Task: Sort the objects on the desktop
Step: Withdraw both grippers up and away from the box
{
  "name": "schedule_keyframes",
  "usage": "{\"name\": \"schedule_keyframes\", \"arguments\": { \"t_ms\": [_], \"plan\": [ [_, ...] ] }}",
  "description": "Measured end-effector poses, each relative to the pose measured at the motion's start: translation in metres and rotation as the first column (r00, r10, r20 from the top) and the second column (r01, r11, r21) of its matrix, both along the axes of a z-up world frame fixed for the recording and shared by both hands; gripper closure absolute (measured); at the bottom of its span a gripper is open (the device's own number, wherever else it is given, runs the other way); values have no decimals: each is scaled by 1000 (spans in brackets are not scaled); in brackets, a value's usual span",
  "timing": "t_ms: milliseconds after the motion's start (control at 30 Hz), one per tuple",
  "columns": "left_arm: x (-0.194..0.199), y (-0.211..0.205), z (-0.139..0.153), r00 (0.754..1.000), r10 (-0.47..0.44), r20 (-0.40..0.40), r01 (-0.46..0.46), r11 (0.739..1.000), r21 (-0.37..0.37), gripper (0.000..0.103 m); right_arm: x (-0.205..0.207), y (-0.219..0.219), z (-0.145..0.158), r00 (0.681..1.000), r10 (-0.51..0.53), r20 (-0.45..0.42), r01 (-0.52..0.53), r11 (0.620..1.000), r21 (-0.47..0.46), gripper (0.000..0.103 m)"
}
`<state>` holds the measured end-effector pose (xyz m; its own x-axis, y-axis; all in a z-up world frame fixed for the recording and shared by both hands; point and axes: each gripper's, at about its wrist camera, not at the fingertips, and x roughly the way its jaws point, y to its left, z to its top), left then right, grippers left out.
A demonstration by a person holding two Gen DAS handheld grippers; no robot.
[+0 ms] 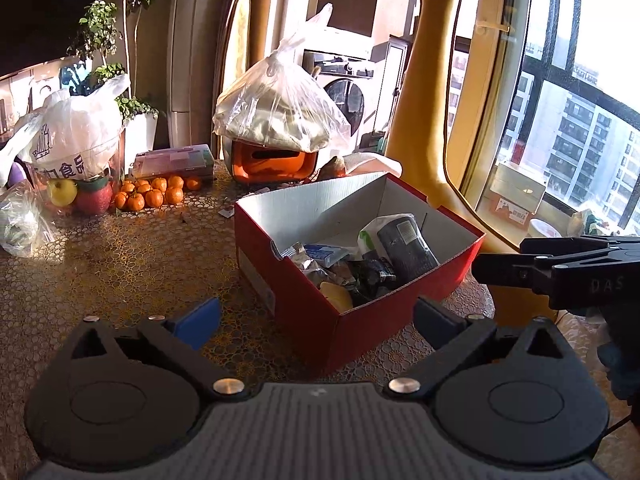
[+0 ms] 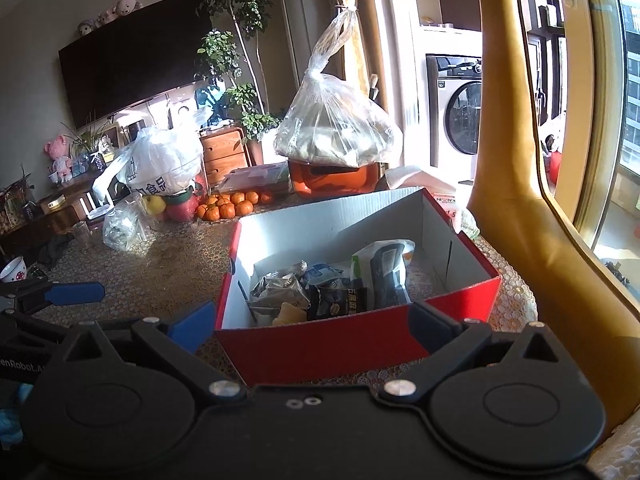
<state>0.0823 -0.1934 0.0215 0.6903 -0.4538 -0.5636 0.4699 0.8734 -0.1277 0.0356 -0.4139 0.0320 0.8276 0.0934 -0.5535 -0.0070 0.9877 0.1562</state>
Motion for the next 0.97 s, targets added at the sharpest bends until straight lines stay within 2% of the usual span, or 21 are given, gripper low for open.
{"name": "schedule_keyframes", "arguments": {
  "t_ms": [167, 300, 400, 967],
  "plan": [
    [-3, 4, -4, 1000, 8, -25, -9, 1000, 0, 0, -3, 2, -4, 1000, -2, -10, 2, 1000, -3, 0],
    [-7, 4, -7, 999, 26, -21, -26, 999, 28, 0, -5, 5, -7, 1000, -4, -20, 4, 1000, -12, 0],
    [-9, 7, -8, 999, 37, -16, -36, 999, 20, 0, -6, 6, -8, 1000, -8, -24, 7, 1000, -13, 0],
    [-17, 11, -14, 999, 16, -39, -15, 1000, 24, 0, -13, 11, -14, 998, -24, -51, 23, 1000, -13, 0]
  ]
}}
